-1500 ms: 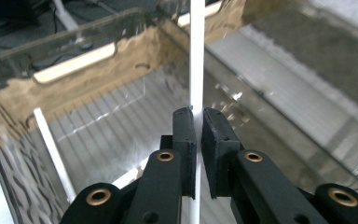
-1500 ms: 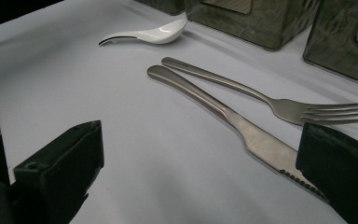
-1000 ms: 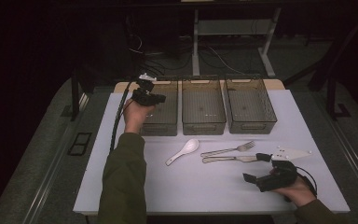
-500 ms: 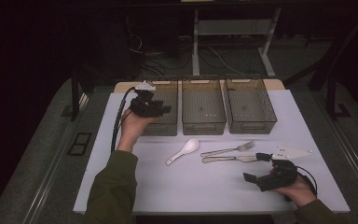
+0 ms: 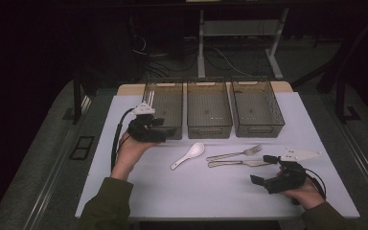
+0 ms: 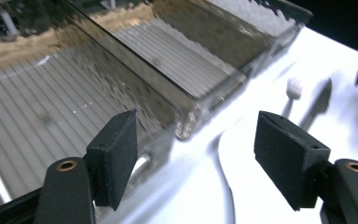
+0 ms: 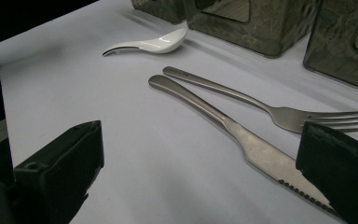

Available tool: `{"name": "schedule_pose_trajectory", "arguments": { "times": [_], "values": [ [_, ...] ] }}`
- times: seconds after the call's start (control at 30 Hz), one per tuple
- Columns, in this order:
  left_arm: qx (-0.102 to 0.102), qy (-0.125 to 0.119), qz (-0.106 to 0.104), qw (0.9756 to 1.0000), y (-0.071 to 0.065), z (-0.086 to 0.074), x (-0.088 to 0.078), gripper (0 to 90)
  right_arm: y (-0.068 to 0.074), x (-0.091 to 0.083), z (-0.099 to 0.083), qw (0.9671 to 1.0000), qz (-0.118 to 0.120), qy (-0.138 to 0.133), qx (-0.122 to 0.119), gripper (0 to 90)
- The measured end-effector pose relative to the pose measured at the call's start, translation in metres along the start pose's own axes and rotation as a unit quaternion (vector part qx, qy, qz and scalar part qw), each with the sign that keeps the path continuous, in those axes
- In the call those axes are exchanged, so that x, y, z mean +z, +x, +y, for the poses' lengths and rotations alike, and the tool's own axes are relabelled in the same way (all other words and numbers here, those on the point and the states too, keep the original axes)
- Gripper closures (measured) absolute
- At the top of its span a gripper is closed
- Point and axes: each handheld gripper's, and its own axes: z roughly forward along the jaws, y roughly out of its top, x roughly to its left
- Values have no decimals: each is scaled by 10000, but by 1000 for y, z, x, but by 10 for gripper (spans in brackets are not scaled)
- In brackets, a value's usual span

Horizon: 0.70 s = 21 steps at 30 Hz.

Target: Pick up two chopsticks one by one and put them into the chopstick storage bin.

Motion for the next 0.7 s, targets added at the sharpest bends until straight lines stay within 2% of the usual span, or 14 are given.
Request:
{"name": "schedule_pose_trajectory", "arguments": {
  "times": [0.27,0.43,0.7],
  "values": [
    [59,-70,-50,9999,-18,-25,-2,268,0,2,1,10000,8,13,-30,8],
    [99,-38,-44,9999,-23,-35,2,274,1,0,1,10000,-2,47,-46,8],
    [172,196,-130,9996,-28,-44,20,327,2,0,0,9999,2,40,-105,8]
  ]
}}
